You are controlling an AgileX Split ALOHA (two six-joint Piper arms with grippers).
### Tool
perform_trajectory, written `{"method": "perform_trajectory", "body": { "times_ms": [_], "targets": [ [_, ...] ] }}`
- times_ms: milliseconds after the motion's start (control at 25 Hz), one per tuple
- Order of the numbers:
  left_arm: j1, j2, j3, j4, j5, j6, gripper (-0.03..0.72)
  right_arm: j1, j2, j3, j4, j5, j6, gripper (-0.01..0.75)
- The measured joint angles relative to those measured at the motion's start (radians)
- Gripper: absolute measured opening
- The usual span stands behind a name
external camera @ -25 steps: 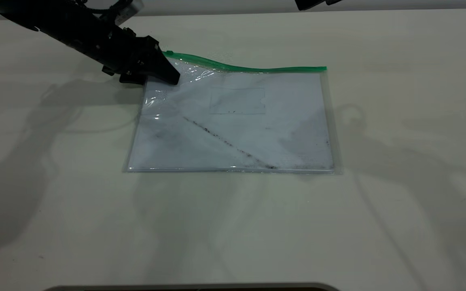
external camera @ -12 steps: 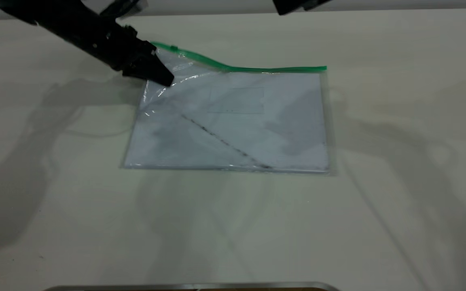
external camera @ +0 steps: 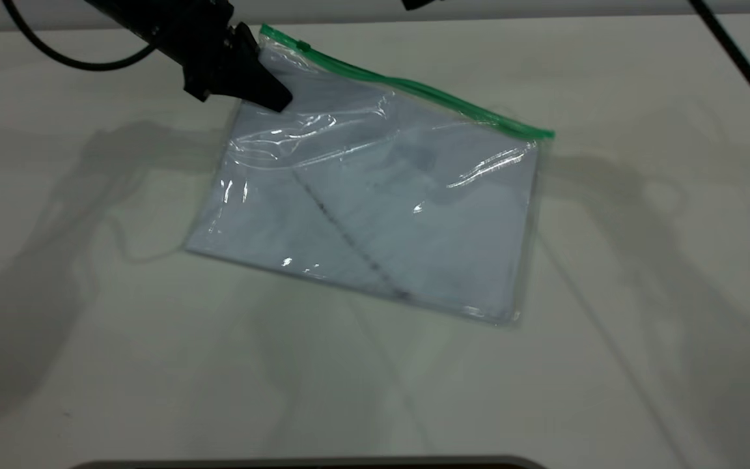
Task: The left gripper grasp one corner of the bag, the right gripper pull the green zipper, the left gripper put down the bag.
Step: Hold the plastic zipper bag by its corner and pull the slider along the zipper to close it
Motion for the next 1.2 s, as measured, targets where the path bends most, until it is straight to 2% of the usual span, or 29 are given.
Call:
{"method": "perform_trajectory", "body": {
  "times_ms": [320, 760, 1200],
  "targets": [
    [-0.025, -0.014, 0.0, 0.111, -0.013, 0.073, 0.085, 0.033, 0.13, -0.113, 0.0, 0.045, -0.085, 0.566],
    [-0.058, -0.014, 0.0, 0.116, -0.067, 0.121, 0.085, 0.108, 0.259, -0.222, 0.114, 0.051, -0.17, 0.564],
    [-0.058, -0.014, 0.0, 0.116, -0.073, 0.172, 0.085, 0.11, 0.316, -0.271, 0.176, 0.049, -0.182, 0.541]
  ]
}}
